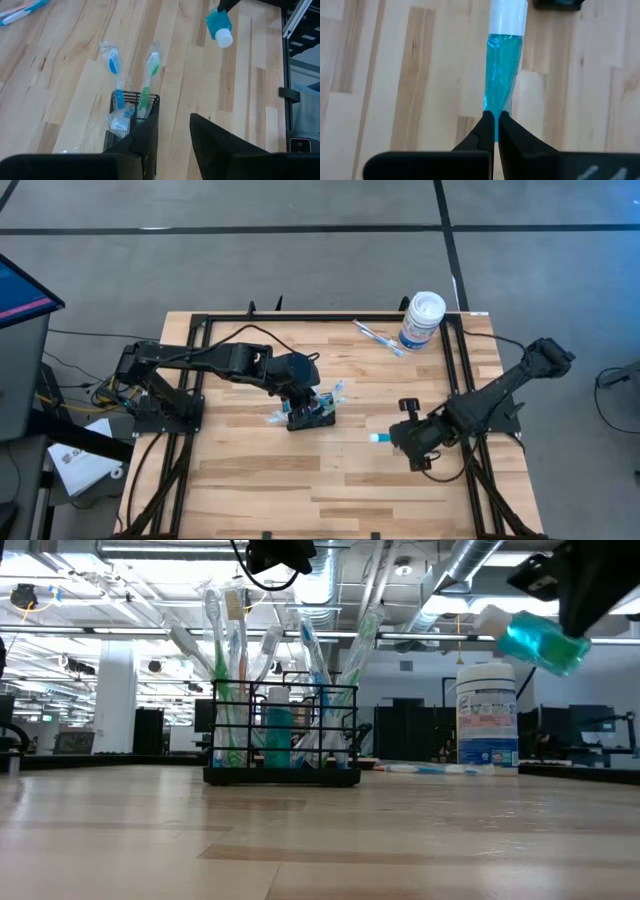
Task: Pick & Place toothbrushing station
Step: Put the blue mouthwash into the wire organizer
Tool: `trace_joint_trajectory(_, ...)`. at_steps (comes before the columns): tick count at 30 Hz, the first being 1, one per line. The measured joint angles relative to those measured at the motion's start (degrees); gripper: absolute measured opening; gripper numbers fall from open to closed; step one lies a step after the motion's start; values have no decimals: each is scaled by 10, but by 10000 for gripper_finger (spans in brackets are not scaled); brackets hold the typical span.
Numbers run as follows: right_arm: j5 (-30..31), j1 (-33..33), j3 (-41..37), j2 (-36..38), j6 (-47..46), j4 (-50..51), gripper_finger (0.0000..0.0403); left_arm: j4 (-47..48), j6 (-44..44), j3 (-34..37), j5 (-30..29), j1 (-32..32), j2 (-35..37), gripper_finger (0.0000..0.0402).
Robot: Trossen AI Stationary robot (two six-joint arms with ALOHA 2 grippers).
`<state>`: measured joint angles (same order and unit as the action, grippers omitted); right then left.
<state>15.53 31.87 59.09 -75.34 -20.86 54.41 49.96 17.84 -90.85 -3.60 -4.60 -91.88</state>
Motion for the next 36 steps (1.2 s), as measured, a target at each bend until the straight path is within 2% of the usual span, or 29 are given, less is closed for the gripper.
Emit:
trace_joint_trajectory(16, 7, -71, 0, 89, 72, -69, 0, -40, -89, 0, 0, -18, 0, 108)
trace_joint_trajectory(26, -36, -100, 1, 97, 98, -131, 0, -137, -202, 0, 0, -49, 0, 108)
trace_joint_trajectory(36, -56, -114, 1, 97, 117, -170, 0, -162, -225, 0, 0, -57, 0, 108)
